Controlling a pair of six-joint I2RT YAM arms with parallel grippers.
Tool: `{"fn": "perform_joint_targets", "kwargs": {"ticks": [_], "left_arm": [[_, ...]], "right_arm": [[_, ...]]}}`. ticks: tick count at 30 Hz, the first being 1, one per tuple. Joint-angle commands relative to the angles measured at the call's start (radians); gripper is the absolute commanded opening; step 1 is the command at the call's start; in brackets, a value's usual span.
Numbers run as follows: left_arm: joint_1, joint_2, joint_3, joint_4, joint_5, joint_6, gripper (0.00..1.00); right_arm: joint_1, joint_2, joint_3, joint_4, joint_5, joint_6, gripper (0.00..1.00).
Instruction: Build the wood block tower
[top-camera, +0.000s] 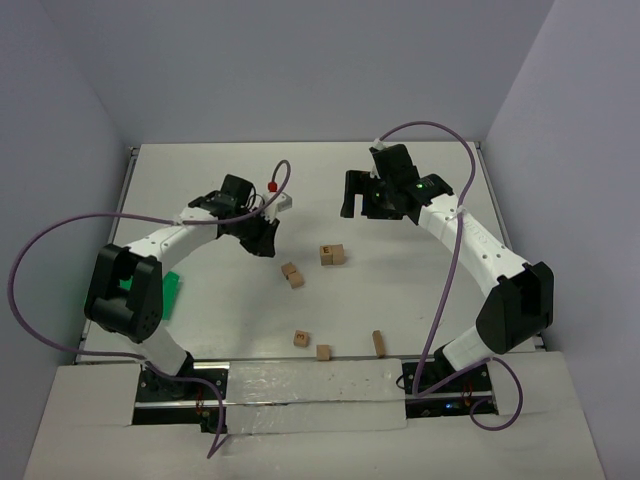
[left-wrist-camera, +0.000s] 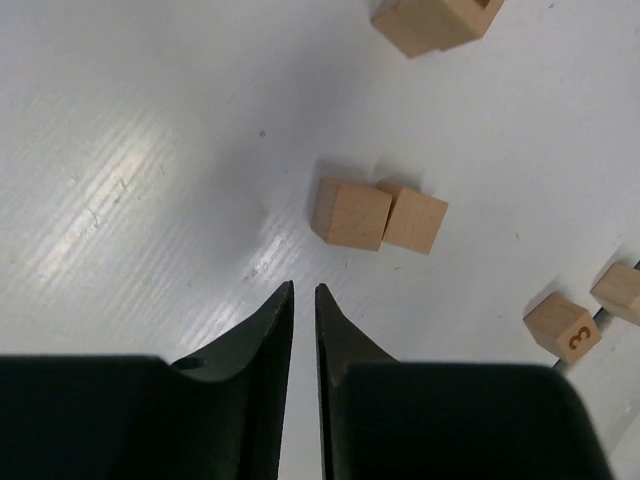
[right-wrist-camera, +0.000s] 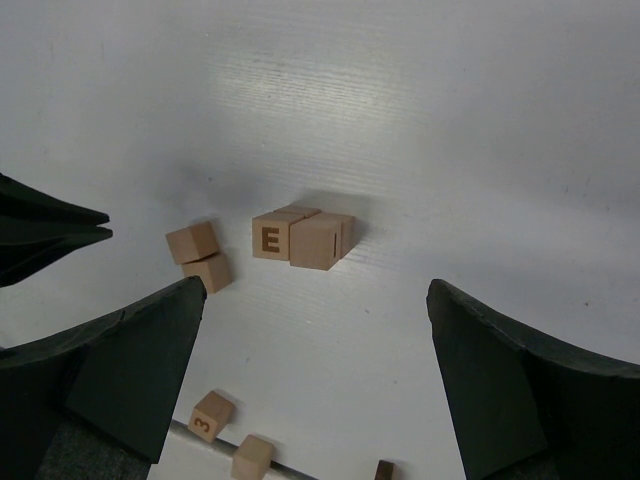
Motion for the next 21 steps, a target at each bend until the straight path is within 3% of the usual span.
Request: {"fn": "perform_joint_targets", "kwargs": {"ticks": [1,21], "left_arm": [[-0.007,-0.028,-0.059,-0.022,-0.057,0.016,0.20],[-0.103,0.074,-0.080,0.066,-0.081,-0.055,0.27]], "right_arm": [[-0.002,-0.024,-0.007,0.043,-0.004,-0.011,1.00],[-0.002,-0.018,-0.008,0.040,0.005,-0.015,1.00]]}}
